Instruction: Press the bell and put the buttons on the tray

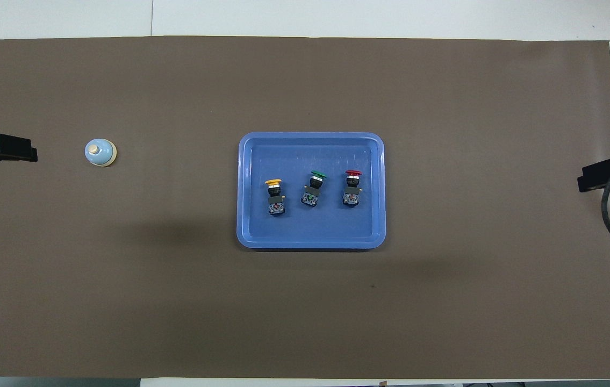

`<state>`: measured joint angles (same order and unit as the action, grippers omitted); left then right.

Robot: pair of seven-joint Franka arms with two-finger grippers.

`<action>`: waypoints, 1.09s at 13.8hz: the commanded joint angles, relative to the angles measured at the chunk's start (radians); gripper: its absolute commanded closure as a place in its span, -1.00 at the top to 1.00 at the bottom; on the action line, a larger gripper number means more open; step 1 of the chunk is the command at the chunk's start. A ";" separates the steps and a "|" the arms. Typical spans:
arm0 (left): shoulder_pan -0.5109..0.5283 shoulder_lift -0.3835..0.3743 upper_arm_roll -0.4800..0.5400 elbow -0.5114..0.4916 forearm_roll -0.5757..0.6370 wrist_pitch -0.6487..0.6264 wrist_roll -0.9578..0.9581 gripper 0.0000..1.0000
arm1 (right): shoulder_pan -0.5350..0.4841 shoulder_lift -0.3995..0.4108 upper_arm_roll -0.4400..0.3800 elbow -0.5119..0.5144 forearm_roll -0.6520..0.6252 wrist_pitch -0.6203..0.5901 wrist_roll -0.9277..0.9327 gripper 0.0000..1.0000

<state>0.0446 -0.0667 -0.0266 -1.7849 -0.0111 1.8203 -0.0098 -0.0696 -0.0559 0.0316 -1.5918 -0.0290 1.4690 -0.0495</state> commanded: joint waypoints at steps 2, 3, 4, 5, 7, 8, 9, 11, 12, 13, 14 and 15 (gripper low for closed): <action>-0.011 -0.013 -0.003 0.106 0.007 -0.209 0.008 1.00 | -0.015 -0.018 0.011 -0.017 -0.009 -0.004 -0.018 1.00; -0.012 -0.004 -0.004 0.131 0.005 -0.245 0.008 1.00 | -0.015 -0.018 0.011 -0.017 -0.009 -0.004 -0.018 1.00; -0.015 0.013 -0.004 0.146 0.006 -0.245 0.008 1.00 | -0.015 -0.018 0.011 -0.017 -0.009 -0.004 -0.018 1.00; -0.017 0.019 -0.006 0.163 0.003 -0.253 0.008 1.00 | -0.015 -0.018 0.011 -0.017 -0.009 -0.004 -0.018 1.00; -0.035 0.019 -0.007 0.167 0.000 -0.300 0.008 1.00 | -0.015 -0.018 0.010 -0.017 -0.009 -0.004 -0.018 1.00; -0.034 0.005 -0.013 0.159 -0.004 -0.305 -0.001 1.00 | -0.015 -0.018 0.011 -0.017 -0.009 -0.004 -0.018 1.00; -0.029 -0.002 -0.013 0.142 -0.009 -0.297 0.002 1.00 | -0.015 -0.018 0.011 -0.017 -0.009 -0.004 -0.018 1.00; -0.069 -0.002 -0.004 0.145 -0.006 -0.288 0.005 1.00 | -0.015 -0.018 0.011 -0.017 -0.009 -0.004 -0.018 1.00; -0.104 -0.001 0.022 0.154 0.000 -0.300 0.008 1.00 | -0.015 -0.018 0.011 -0.017 -0.009 -0.004 -0.018 1.00; -0.114 -0.002 0.034 0.156 0.002 -0.305 0.008 1.00 | -0.015 -0.018 0.011 -0.017 -0.009 -0.004 -0.018 1.00; -0.111 -0.008 0.034 0.153 0.002 -0.308 0.010 1.00 | -0.015 -0.018 0.011 -0.017 -0.009 -0.004 -0.018 1.00; -0.111 -0.012 0.033 0.151 0.000 -0.311 0.010 1.00 | -0.015 -0.018 0.011 -0.017 -0.009 -0.004 -0.018 1.00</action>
<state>-0.0473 -0.0703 -0.0163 -1.6504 -0.0120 1.5441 -0.0094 -0.0696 -0.0559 0.0316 -1.5918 -0.0290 1.4690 -0.0495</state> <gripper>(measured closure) 0.000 0.000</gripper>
